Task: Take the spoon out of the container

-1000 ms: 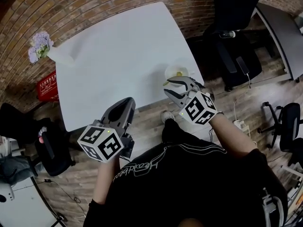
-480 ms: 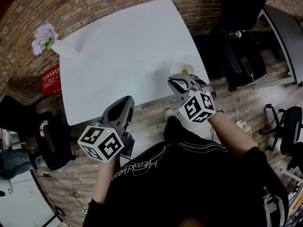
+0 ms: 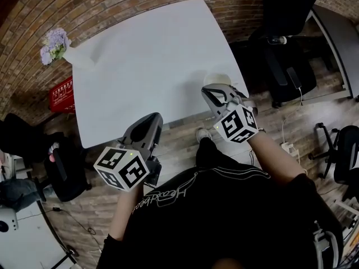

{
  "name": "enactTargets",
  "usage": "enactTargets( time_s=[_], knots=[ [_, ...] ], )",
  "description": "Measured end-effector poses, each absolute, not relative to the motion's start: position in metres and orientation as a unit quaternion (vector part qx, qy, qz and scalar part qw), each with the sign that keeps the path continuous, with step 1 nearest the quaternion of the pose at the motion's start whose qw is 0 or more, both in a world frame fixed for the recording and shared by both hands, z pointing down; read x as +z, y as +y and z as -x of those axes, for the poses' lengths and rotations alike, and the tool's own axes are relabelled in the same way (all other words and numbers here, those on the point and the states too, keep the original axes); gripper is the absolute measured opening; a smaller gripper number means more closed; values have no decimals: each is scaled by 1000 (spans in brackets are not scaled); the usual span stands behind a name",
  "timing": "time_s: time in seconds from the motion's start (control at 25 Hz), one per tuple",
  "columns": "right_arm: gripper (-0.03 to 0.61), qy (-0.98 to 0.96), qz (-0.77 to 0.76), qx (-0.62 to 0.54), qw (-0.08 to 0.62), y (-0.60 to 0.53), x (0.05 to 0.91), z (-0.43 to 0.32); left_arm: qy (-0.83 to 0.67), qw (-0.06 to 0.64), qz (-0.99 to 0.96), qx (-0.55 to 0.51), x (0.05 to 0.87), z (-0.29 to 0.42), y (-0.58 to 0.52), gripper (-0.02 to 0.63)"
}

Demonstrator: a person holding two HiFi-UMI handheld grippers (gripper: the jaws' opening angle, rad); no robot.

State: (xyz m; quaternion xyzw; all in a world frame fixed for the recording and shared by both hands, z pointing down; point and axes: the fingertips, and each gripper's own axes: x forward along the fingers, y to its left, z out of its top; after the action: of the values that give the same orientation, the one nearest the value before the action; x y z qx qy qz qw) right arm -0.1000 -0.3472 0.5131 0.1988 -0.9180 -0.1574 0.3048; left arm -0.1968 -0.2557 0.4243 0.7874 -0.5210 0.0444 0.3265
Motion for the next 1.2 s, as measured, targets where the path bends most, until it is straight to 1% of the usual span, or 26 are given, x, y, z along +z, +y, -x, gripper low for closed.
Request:
enactTargets(
  time_s=[0.28, 0.56, 1.0, 1.2],
  knots=[
    [-2, -927, -231, -116, 273, -353, 497, 83, -511, 325, -795, 46, 420, 182, -254, 5],
    [-2, -938, -265, -72, 214, -353, 460, 68, -498, 314, -807, 51, 409, 170, -250, 5],
    [-2, -944, -294, -85, 127, -323, 378, 53, -473, 287, -832, 29, 382, 158, -235, 5],
    [-2, -948, -289, -75, 108, -297, 352, 51, -462, 281, -841, 22, 375, 155, -222, 5]
  ],
)
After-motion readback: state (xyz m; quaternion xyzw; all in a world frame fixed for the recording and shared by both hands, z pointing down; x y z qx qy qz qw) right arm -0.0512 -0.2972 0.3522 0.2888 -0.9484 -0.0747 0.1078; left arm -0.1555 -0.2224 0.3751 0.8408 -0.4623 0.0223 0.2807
